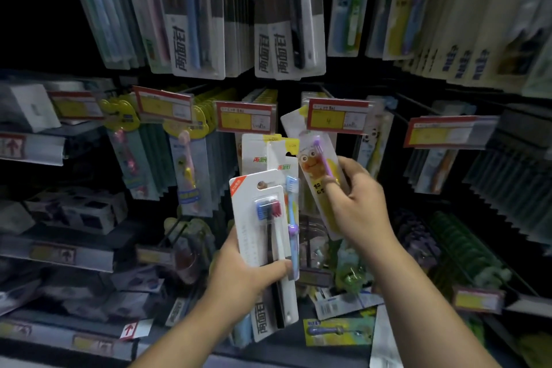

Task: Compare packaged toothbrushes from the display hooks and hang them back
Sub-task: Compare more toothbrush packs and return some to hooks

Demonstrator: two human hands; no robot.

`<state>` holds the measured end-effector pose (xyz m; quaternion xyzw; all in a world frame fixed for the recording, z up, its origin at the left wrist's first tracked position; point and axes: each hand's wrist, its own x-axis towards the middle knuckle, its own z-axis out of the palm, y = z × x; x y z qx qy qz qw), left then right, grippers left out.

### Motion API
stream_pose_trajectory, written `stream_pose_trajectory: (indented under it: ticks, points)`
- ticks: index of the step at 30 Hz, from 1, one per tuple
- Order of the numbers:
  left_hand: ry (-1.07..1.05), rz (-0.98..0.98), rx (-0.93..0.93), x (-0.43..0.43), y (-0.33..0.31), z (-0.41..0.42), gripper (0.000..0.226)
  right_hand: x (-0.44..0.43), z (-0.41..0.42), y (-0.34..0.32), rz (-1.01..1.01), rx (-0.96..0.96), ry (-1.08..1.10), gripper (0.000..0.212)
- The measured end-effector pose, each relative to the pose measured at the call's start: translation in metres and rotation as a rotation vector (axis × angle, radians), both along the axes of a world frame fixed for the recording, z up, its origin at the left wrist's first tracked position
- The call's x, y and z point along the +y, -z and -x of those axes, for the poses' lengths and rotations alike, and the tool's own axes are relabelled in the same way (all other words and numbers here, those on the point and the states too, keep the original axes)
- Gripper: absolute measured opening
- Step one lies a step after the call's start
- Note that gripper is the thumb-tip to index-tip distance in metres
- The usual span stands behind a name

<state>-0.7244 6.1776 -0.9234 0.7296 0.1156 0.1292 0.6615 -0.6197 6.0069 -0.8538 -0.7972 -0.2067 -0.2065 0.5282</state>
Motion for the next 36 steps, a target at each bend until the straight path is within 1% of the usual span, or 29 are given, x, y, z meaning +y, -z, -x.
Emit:
stream_pose_trajectory:
  ticks: [4,8,9,13,15,17,19,21,27,29,31,36]
  points:
    - [0.008,0.067,0.023,-0.004,-0.003,0.002,0.073,0.002,-0.002,-0.012,-0.012,0.019,0.03,0.019]
    - [0.017,0.16,0.019,-0.002,-0.006,0.009,0.054,0.01,-0.007,-0.012,-0.081,0.106,0.012,0.02]
    - [0.023,0.175,0.021,-0.001,-0.006,0.011,0.053,0.012,-0.007,-0.012,-0.104,0.129,0.005,0.02]
    - [0.012,0.197,0.034,0.01,-0.005,0.015,0.062,0.015,-0.005,-0.008,-0.156,0.187,0.004,0.015]
    - [0.001,0.217,0.031,0.015,-0.006,0.016,0.059,0.016,-0.004,-0.003,-0.166,0.215,0.012,0.014]
    - [-0.003,0.234,0.018,0.017,-0.008,0.016,0.051,0.017,-0.003,0.002,-0.189,0.23,0.028,0.012]
    - [-0.008,0.251,0.006,0.017,-0.011,0.015,0.046,0.018,-0.002,0.004,-0.248,0.236,0.06,0.01]
    - [-0.018,0.262,-0.005,0.017,-0.015,0.016,0.044,0.019,0.0,0.003,-0.3,0.245,0.08,0.01]
    - [-0.005,0.259,-0.006,0.021,-0.019,0.019,0.043,0.022,0.004,0.0,-0.308,0.284,0.073,0.01]
    - [-0.002,0.26,-0.006,0.021,-0.02,0.021,0.042,0.023,0.004,0.001,-0.287,0.3,0.07,0.011]
    - [0.007,0.267,-0.003,0.021,-0.022,0.023,0.043,0.023,0.004,0.002,-0.222,0.324,0.066,0.015]
    - [-0.015,0.314,0.009,0.024,-0.026,0.027,0.045,0.011,0.0,0.005,0.144,0.408,0.091,0.031]
